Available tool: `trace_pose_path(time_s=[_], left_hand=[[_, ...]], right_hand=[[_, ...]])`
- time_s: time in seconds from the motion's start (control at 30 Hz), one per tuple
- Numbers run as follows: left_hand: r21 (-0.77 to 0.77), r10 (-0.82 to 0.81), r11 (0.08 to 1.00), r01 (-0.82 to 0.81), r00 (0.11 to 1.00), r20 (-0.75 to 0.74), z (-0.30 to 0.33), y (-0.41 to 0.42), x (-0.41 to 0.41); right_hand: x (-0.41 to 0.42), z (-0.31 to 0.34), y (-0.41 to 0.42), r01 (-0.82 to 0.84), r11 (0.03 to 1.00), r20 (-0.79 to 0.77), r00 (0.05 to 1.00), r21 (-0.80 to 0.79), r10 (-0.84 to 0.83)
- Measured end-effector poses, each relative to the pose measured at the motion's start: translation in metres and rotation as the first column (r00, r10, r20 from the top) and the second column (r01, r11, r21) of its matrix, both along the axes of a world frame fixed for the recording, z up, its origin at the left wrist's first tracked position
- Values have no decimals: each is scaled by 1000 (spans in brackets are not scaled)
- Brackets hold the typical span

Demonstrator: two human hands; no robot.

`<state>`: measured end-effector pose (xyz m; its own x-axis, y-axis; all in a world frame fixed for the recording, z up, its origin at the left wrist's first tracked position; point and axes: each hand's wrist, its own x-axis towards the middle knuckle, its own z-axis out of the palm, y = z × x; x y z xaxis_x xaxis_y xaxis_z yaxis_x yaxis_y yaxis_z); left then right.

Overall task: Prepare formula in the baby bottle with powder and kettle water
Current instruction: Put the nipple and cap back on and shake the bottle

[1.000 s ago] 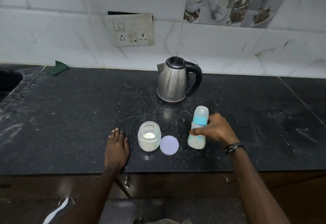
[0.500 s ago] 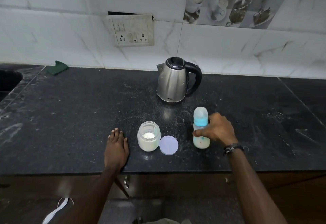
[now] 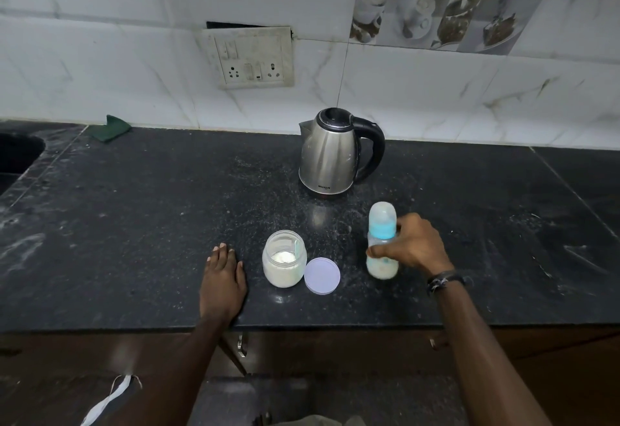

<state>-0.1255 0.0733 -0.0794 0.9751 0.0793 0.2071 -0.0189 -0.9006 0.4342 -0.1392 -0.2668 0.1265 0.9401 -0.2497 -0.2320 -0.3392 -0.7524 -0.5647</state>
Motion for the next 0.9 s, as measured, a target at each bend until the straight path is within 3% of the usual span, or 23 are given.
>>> trace_pose_path(time_s=[0.1, 0.17, 0.23, 0.37, 0.43, 0.5, 0.67, 0.77, 0.83, 0.9], left_hand=[[3, 3, 1000, -3, 1000, 6, -1, 0, 0], [6, 1, 1000, -1, 1000, 5, 0, 0, 1], [4, 4, 1000, -4, 1000, 3, 0, 0, 1], [5, 1, 1000, -1, 1000, 7, -1, 0, 1], [6, 4, 1000, -4, 1000, 1, -2, 0, 1], [1, 7, 1000, -7, 1000, -5, -2, 1, 2], [3, 7, 1000, -7, 1000, 2, -2, 1, 1], [1, 7, 1000, -7, 1000, 0, -2, 0, 1], [-1, 8, 1000, -8, 1000, 3, -3, 1, 1], [0, 0, 1000, 0, 1000, 3, -3, 1, 2]], right_hand=[[2, -2, -2, -41, 987, 4, 999, 158, 41], [2, -2, -4, -74, 989, -20, 997, 131, 77], [2, 1, -3, -40, 999, 4, 999, -5, 40], [0, -2, -5, -110, 981, -19, 993, 158, 114], [3, -4, -8, -150, 987, -63, 986, 63, 154], [4, -2, -8, -142, 982, -30, 990, -128, 139], [3, 2, -13, -200, 977, -86, 975, 80, 206], [1, 4, -11, -252, 967, -142, 958, -18, 247], [0, 0, -8, -271, 959, -109, 954, 83, 279], [2, -3, -5, -174, 974, -11, 984, 146, 178]])
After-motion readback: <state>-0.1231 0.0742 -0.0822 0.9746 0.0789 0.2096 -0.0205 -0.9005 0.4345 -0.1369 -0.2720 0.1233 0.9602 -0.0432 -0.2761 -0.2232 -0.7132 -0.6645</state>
